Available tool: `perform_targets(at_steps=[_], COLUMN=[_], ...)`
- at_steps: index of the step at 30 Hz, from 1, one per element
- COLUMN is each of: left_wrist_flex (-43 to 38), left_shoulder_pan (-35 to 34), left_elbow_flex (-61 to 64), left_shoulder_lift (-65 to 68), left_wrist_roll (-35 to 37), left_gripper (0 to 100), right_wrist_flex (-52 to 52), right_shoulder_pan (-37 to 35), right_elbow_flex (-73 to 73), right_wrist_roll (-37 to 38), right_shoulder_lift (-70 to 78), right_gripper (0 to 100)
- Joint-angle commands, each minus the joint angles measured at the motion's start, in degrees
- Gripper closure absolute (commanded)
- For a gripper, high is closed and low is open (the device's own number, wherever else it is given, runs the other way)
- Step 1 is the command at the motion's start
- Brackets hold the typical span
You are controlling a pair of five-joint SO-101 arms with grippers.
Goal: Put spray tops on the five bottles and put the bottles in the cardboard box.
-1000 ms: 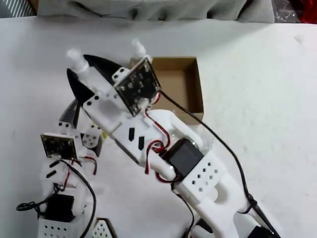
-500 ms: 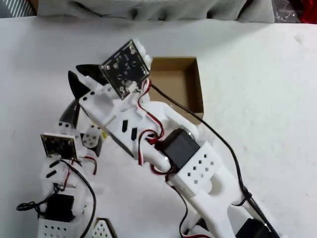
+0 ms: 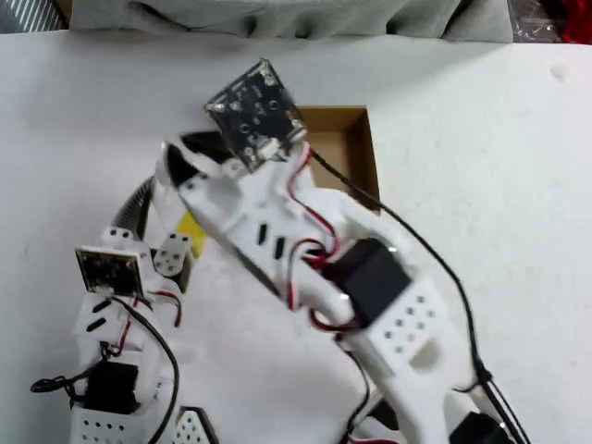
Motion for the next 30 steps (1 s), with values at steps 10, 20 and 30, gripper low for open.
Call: perform_targets(at_steps=[10, 20, 30], left_wrist_flex=[3.3, 0.4, -4.9], left_shoulder_pan=[6.8, 8.2, 8.3], left_elbow_flex=[-1.7, -2.6, -15.5], left_shoulder_lift=[-0.7, -0.6, 21.3], left_wrist_roll=[2.6, 6.9, 7.4], left_gripper=[98, 98, 98], right_wrist_flex=[20.1, 17.5, -14.6], right_shoulder_pan=[7.0, 11.8, 5.9], right_elbow_flex=[17.9, 43.4, 73.2], right_wrist_roll=[2.9, 3.3, 2.9], right_shoulder_lift=[-18.9, -35.3, -46.6], right_gripper=[98.4, 98.4, 98.4])
